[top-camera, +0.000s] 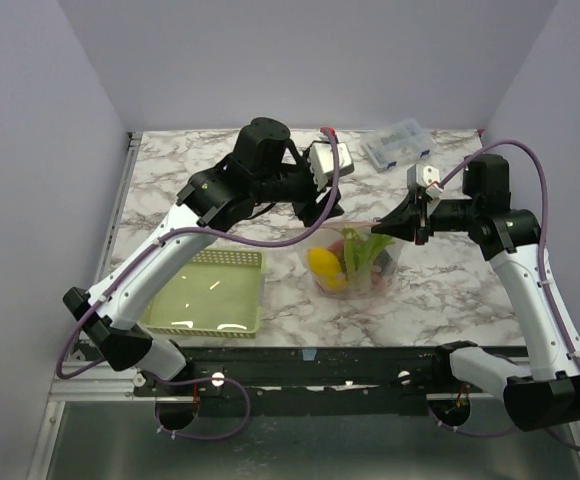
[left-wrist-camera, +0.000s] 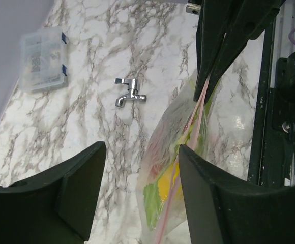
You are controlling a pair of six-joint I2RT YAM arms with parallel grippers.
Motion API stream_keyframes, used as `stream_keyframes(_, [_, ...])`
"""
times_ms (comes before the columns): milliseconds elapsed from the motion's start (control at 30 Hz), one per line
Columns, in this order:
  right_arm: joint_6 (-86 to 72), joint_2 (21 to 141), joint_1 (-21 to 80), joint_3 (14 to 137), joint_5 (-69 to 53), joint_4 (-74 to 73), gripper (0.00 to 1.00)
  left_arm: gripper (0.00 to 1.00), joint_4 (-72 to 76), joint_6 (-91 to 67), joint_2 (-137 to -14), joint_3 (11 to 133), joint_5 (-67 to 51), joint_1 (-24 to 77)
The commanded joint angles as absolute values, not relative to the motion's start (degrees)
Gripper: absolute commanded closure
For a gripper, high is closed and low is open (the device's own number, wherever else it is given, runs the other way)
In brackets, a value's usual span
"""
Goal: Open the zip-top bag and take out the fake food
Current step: Unzip the zipper food storage bag at the center of the board, then open the zipper of the food storage bag at the center of the board.
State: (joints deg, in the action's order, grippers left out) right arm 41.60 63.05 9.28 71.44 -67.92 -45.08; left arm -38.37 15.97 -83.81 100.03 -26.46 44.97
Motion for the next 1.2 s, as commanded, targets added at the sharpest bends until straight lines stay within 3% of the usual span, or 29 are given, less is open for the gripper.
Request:
stream_keyframes(0, [42.3,61.3,9.0,70.5,-69.7,-45.1,1.00,0.49,-44.5,17.5,-86.5,103.2,-30.9,45.1])
stream_keyframes(233, [42.4,61.5,9.1,70.3,-69.9,-44.7,1.00,0.61,-45.9,20.8,-87.2,101.8,-32.5,45.3])
stream_keyframes(767, [42.3,61.3,9.0,70.5,-69.8,-44.9,1.00,0.62,-43.2,21.1,-86.2,99.0,-31.9,46.7])
stream_keyframes(900, [42.4,61.0,9.0,70.3,-69.7,-44.9,1.00,0.72,-43.2,21.0,-86.7,99.7,-30.9,46.8])
stream_keyframes(1167, [42.4,61.2,9.0,70.2,-69.7,-44.8,1.00,0.74,-44.4,21.9,-87.1,100.2,-30.0,46.8])
